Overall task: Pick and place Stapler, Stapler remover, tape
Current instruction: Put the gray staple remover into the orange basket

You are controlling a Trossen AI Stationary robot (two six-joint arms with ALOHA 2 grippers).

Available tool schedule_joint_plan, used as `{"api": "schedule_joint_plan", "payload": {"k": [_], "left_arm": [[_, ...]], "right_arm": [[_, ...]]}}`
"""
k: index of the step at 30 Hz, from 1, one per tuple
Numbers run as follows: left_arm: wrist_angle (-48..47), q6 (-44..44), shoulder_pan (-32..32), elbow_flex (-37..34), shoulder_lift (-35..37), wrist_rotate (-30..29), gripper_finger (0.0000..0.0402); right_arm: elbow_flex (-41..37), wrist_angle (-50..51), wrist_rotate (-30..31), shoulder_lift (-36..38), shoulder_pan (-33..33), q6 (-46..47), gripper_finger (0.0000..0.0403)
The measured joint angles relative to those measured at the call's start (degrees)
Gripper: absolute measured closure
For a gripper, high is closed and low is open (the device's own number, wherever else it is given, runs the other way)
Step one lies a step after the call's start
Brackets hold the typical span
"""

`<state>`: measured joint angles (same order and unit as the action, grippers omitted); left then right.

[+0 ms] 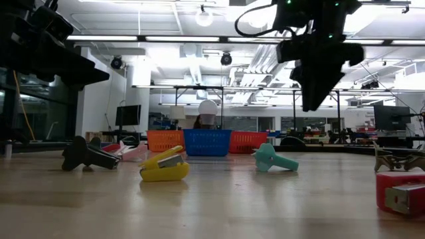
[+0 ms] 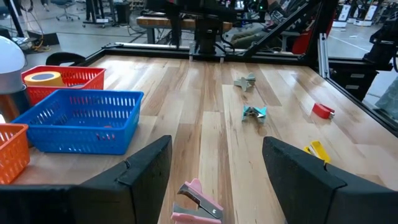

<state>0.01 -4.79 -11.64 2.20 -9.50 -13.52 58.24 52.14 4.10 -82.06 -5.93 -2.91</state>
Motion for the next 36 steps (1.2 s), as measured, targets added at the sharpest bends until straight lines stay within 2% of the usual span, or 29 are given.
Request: {"api": "schedule_joint_plan", "payload": {"k": [17, 27, 36], "left_arm": [[0.0, 0.0, 0.0, 0.0, 0.0, 0.0, 0.0156], [0.0, 0.01, -0.02, 0.0, -0.01, 0.0, 0.0156], [0.0, -0.01, 0.0, 0.0, 0.0, 0.0, 0.0156]], "right_arm": [[0.0, 2.53, 0.02, 0.0, 18.99, 13.0, 0.0232], [0.0, 3.53, 2.62, 0.0, 29.45, 6.63, 0.0229], [0.0, 10.5, 3.05, 0.13, 32.08, 2.23, 0.0228]]}}
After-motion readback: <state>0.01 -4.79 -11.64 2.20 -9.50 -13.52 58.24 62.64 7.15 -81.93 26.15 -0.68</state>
